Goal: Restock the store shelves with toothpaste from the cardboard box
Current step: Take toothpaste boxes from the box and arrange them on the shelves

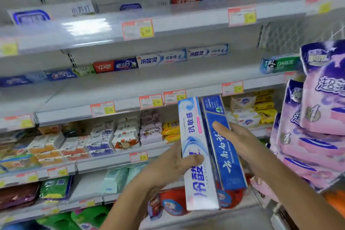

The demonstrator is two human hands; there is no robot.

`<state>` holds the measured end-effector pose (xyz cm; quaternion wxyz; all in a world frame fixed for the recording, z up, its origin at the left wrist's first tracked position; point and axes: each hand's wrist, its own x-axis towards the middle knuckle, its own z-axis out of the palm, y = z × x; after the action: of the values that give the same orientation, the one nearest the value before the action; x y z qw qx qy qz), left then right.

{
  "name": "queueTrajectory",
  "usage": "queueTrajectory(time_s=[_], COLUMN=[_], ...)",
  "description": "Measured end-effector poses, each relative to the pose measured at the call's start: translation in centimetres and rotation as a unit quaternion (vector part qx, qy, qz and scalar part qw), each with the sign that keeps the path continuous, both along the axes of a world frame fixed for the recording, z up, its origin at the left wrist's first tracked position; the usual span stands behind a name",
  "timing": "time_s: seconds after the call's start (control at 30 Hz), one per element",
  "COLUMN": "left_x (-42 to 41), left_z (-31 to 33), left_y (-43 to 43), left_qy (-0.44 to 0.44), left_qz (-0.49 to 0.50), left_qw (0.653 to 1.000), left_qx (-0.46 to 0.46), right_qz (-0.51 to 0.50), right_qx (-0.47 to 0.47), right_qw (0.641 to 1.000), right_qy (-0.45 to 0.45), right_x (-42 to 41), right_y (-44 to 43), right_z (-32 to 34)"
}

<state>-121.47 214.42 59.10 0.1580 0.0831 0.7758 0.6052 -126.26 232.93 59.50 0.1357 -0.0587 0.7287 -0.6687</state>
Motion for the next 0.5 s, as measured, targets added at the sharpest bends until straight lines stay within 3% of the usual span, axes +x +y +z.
queueTrajectory(time_s=[0.17, 0.27, 0.37, 0.5], left_x=[-2.1, -4.1, -7.3, -11.7], left_z=[5.2, 8.5, 10.6, 12.8], left_y=[1.0, 1.1, 0.8, -0.3], left_qy=[-0.012, 0.071, 0.206, 0.327], left_qz=[0.040, 0.099, 0.131, 0.101], left_qw=[0.999, 0.989, 0.924, 0.839], left_qx=[0.025, -0.082, -0.296, -0.423], right_qz=[-0.018, -0.048, -0.093, -0.135], right_qx=[-0.016, -0.025, -0.020, -0.034], right_qw=[1.000, 0.999, 0.996, 0.990], right_qy=[0.000, 0.005, 0.001, -0.009], right_x=[-2.0, -4.2, -7.0, -10.9], right_y=[2.6, 3.9, 4.2, 3.3], right_z=[4.2, 6.1, 7.6, 8.5])
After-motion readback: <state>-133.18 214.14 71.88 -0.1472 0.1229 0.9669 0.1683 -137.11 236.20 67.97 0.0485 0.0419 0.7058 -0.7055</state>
